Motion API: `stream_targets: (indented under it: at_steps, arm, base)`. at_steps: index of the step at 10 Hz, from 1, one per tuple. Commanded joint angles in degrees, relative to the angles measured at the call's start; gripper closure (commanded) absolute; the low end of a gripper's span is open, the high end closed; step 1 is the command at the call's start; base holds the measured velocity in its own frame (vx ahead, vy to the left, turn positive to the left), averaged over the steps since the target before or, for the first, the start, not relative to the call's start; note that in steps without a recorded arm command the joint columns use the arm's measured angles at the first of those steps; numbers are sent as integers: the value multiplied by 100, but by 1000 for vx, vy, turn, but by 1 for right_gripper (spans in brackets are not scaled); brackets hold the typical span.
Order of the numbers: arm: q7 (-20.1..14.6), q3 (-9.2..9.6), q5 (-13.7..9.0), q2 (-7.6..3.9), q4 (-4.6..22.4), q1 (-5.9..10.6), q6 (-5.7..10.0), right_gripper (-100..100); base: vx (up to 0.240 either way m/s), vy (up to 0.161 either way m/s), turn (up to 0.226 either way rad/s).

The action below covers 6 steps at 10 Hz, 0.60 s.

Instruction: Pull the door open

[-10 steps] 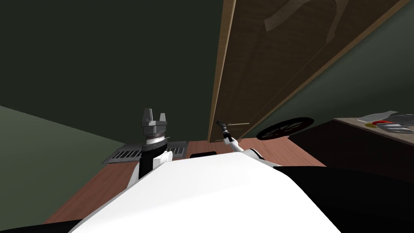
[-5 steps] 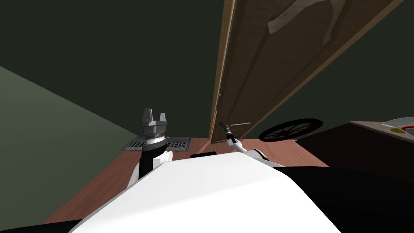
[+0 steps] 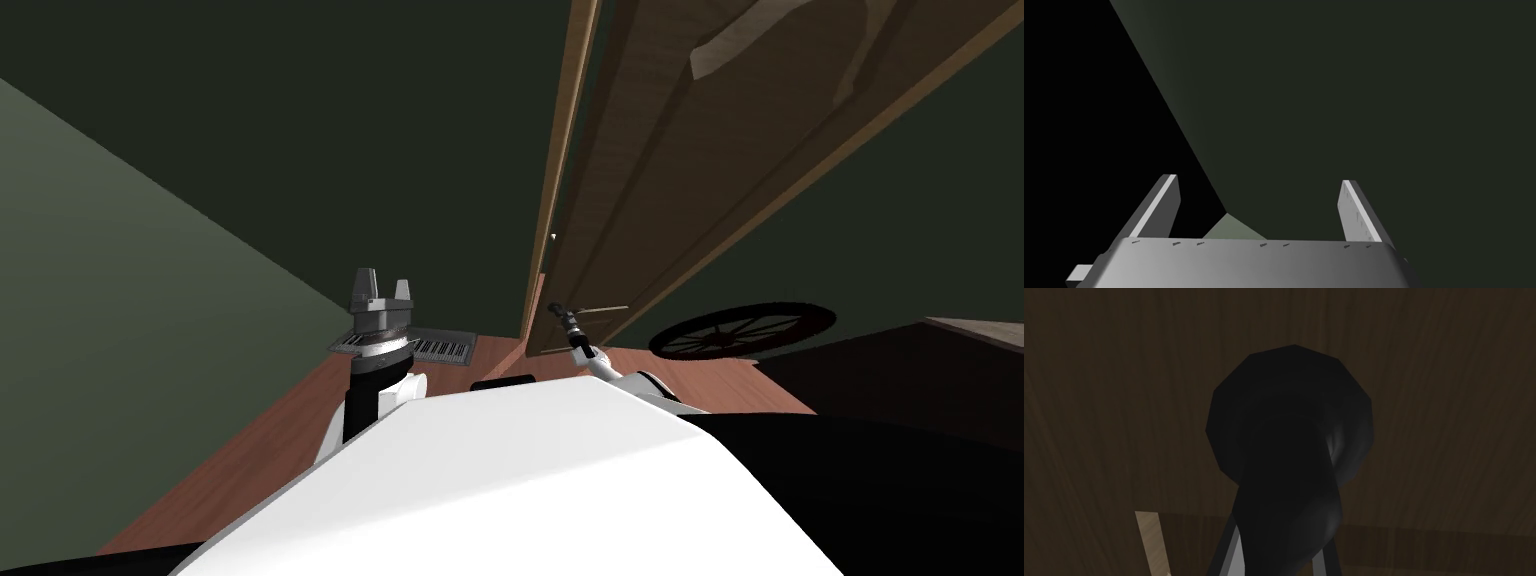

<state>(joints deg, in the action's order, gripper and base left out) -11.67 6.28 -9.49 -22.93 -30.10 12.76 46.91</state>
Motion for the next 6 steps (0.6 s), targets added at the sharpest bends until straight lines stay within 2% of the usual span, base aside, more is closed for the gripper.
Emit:
stream_targets:
  at_steps: [1, 4, 6]
  arm:
    - [-167, 84, 26, -101, -16, -72, 106, 100]
    - [-499, 172, 35, -409, 65, -204, 310, 100]
    - [-497, 169, 35, -391, 155, -166, 338, 100]
  base:
    - [-54, -7, 141]
    - [-54, -14, 122]
    - [-19, -9, 15]
